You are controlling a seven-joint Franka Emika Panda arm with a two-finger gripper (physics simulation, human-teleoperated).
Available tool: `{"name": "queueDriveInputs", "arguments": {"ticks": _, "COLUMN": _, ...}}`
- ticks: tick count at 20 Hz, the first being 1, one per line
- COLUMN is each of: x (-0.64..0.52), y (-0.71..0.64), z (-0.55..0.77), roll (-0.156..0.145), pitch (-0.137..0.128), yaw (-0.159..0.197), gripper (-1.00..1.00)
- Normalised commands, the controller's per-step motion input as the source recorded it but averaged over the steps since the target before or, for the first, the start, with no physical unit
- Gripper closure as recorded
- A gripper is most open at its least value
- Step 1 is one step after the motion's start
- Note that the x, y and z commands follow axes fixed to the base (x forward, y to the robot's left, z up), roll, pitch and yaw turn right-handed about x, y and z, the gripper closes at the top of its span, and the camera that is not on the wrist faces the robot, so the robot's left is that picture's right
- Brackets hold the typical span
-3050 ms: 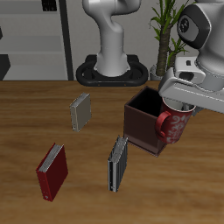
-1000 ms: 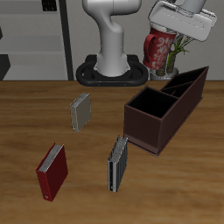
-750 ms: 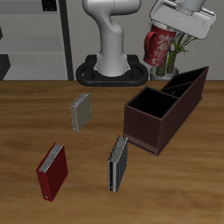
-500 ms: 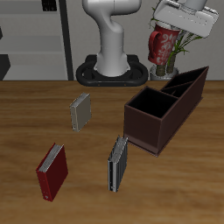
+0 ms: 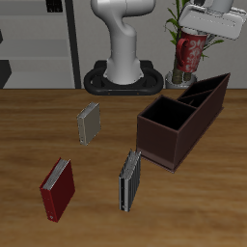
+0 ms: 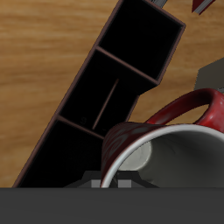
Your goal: Place the red mug into the left desk caddy's left compartment
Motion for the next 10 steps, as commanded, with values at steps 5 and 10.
{"name": "queueDriveInputs", "arguments": {"ticks": 5, "x": -0.18, "y": 0.15, "z": -0.12, "roll": 0.017, "pitch": 0.01, "yaw": -0.009, "gripper": 1.0}}
{"name": "queueDriveInputs", "arguments": {"ticks": 10, "x": -0.13, "y": 0.23, "z": -0.14, "roll": 0.014, "pitch": 0.008, "yaw": 0.015, "gripper": 1.0}}
